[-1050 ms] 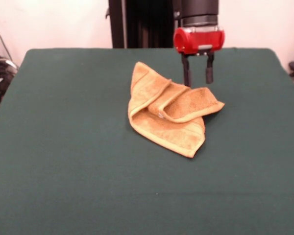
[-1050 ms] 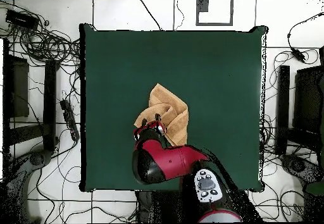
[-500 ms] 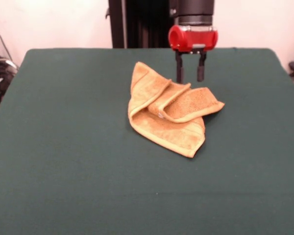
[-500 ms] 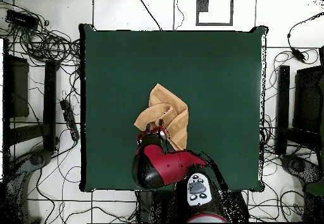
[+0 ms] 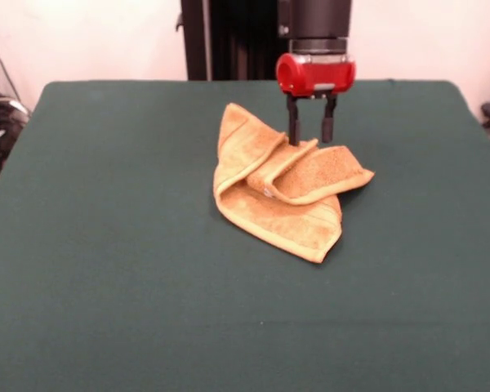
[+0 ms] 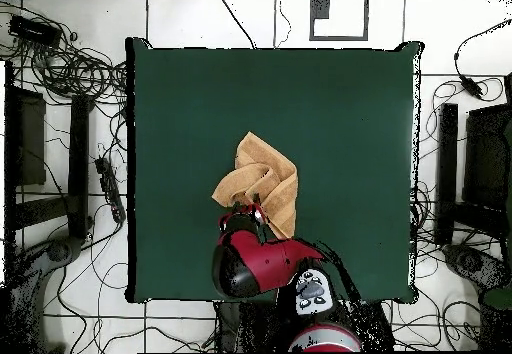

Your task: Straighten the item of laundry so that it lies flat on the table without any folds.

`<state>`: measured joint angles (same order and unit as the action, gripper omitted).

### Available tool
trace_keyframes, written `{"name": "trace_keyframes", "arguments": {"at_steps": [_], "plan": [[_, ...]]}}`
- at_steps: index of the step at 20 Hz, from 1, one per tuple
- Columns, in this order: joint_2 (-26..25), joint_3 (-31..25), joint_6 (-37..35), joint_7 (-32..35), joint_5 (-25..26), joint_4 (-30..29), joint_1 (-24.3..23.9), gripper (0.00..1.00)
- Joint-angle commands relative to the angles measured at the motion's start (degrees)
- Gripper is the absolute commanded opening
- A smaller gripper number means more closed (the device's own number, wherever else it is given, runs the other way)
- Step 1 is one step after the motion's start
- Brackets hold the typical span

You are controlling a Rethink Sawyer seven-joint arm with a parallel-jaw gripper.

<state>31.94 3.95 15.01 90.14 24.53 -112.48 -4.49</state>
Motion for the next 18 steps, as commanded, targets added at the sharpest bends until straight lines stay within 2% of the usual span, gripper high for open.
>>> {"name": "trace_keyframes", "arguments": {"at_steps": [1,4,10,14,18], "plan": [[-4.1,-2.7,-0.5,8.7,-2.0,4.5,1.0,1.0],[-4.0,-3.1,2.9,9.8,-1.7,3.8,0.5,1.0],[-4.0,-2.1,4.0,9.5,-2.0,3.8,1.1,1.0],[-4.2,-1.0,4.3,8.8,-2.2,4.4,2.3,1.0],[-4.8,1.3,8.6,8.5,-3.1,4.9,4.2,1.0]]}}
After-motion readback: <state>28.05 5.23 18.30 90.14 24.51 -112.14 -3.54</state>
